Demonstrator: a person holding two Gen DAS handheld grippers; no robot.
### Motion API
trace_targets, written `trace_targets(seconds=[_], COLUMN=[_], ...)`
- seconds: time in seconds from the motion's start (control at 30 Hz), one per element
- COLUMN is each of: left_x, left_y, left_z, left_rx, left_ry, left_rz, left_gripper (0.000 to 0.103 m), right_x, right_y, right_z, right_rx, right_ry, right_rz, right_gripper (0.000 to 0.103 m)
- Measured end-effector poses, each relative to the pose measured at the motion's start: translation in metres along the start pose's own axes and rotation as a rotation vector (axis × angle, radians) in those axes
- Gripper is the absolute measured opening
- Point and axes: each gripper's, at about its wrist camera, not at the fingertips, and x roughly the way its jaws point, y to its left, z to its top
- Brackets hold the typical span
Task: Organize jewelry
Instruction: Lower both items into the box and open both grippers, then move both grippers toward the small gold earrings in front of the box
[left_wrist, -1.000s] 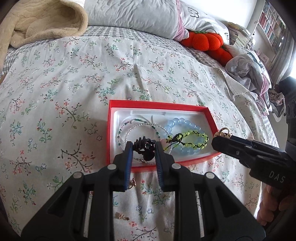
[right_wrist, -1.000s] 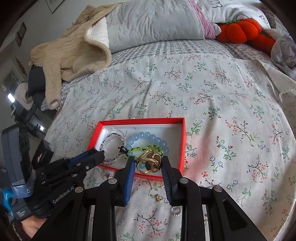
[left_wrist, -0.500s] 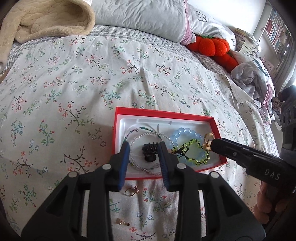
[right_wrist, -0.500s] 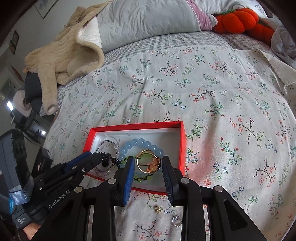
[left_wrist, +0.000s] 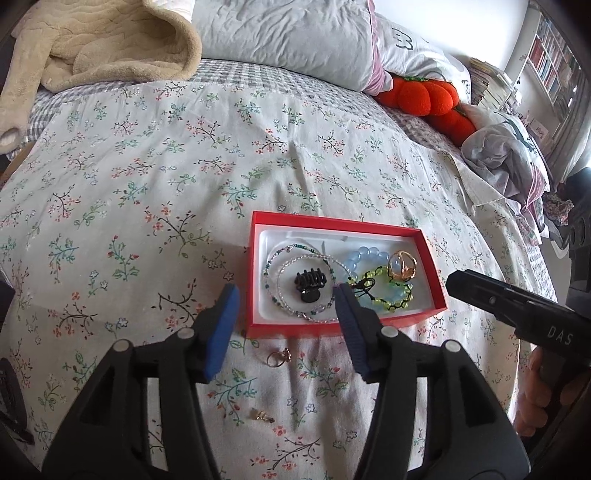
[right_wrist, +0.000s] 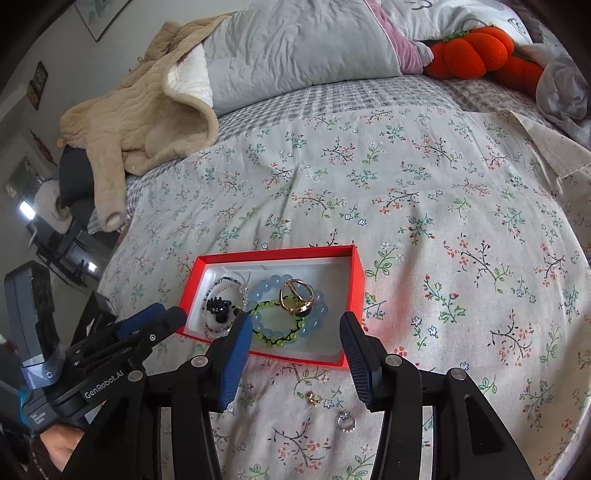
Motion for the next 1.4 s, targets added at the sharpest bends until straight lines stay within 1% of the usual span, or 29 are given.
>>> trace_targets(seconds=[0.07, 0.13, 0.2, 0.27, 0.43, 0.53, 0.67, 0.8, 0.87, 1.03, 1.2, 1.3, 1.4], left_x=[-0.004, -0.007, -0.01, -0.013, -0.015, -0.013, -0.011, -0.005, 0.0, 0.012, 0.018, 0.022, 0.026], left_y=[-0.002, -0.002, -0.002, 0.0, 0.007, 0.013, 0.019, 0.022, 0.022, 0.021, 0.017, 0.011, 0.003], left_z=[-0.002, -0.005, -0.007, -0.009, -0.017, -0.022, -0.033, -0.047, -0.054, -0.069, -0.079, -0.085, -0.092], left_rx=[0.012, 0.022, 0.027, 0.028, 0.015, 0.006, 0.025, 0.073, 0.1, 0.143, 0.177, 0.209, 0.266], left_ry=[0.001, 0.001, 0.002, 0.0, 0.023, 0.042, 0.051, 0.066, 0.088, 0.143, 0.16, 0.178, 0.199], left_rz=[0.003, 0.008, 0.02, 0.036, 0.064, 0.082, 0.128, 0.17, 0.184, 0.192, 0.195, 0.175, 0.147], left_gripper=[0.06, 0.066, 0.077, 0.08, 0.082, 0.084, 0.085, 0.085, 0.085, 0.085, 0.085, 0.085, 0.085], right_x=[-0.004, -0.007, -0.01, -0.011, -0.016, -0.017, -0.015, -0.007, -0.002, 0.008, 0.015, 0.019, 0.024], right_y=[0.0, -0.001, -0.001, -0.001, 0.001, 0.002, 0.001, -0.005, -0.009, -0.017, -0.02, -0.021, -0.021], right_z=[-0.002, -0.004, -0.007, -0.01, -0.018, -0.024, -0.033, -0.044, -0.05, -0.065, -0.078, -0.085, -0.09], right_rx=[-0.005, -0.008, -0.015, -0.025, -0.049, -0.063, -0.09, -0.111, -0.115, -0.129, -0.157, -0.173, -0.188], right_ry=[-0.004, -0.007, -0.006, -0.003, 0.001, 0.003, 0.012, 0.04, 0.061, 0.107, 0.138, 0.157, 0.174], right_rz=[-0.001, -0.006, -0.012, -0.021, -0.037, -0.051, -0.083, -0.121, -0.139, -0.17, -0.194, -0.203, -0.212], right_gripper=[0.055, 0.059, 0.063, 0.067, 0.077, 0.081, 0.082, 0.083, 0.083, 0.083, 0.083, 0.083, 0.083])
